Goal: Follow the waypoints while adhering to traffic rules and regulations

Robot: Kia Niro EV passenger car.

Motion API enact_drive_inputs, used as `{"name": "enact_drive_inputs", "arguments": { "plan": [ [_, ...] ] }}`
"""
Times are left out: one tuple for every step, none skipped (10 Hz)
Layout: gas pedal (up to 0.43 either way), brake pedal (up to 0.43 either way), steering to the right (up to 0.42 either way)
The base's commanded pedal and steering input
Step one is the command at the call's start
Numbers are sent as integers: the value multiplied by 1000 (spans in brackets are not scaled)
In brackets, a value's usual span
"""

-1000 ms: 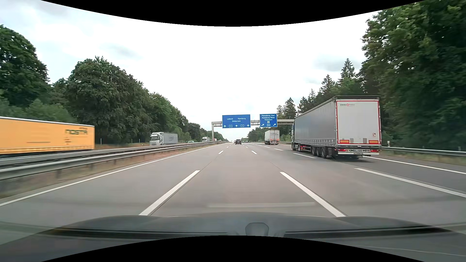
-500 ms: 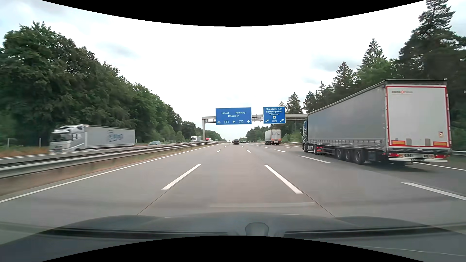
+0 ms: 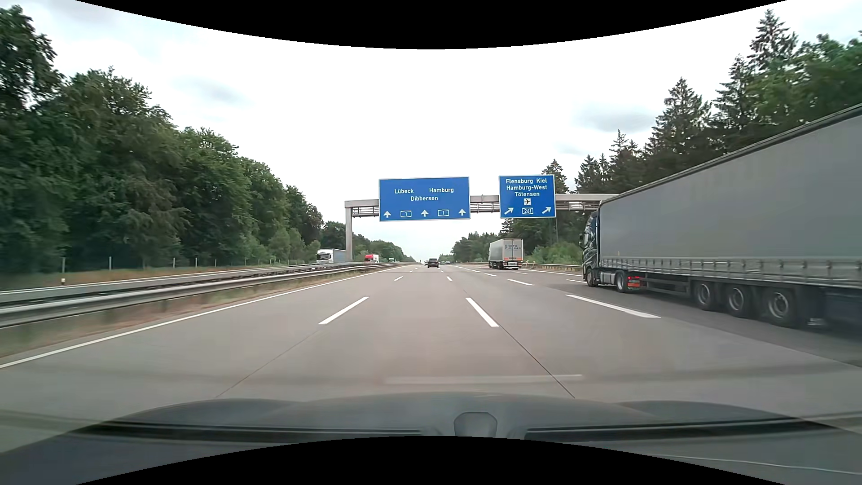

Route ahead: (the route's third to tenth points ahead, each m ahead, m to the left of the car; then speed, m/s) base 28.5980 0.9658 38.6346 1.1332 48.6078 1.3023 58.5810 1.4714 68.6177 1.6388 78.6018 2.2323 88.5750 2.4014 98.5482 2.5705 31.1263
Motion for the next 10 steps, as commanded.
{"name": "enact_drive_inputs", "arguments": {
  "plan": [
    [169,0,2],
    [169,0,2],
    [169,0,1],
    [169,0,0],
    [169,0,1],
    [169,0,0],
    [169,0,0],
    [157,0,-1],
    [157,0,-3],
    [157,0,-3]
  ]
}}
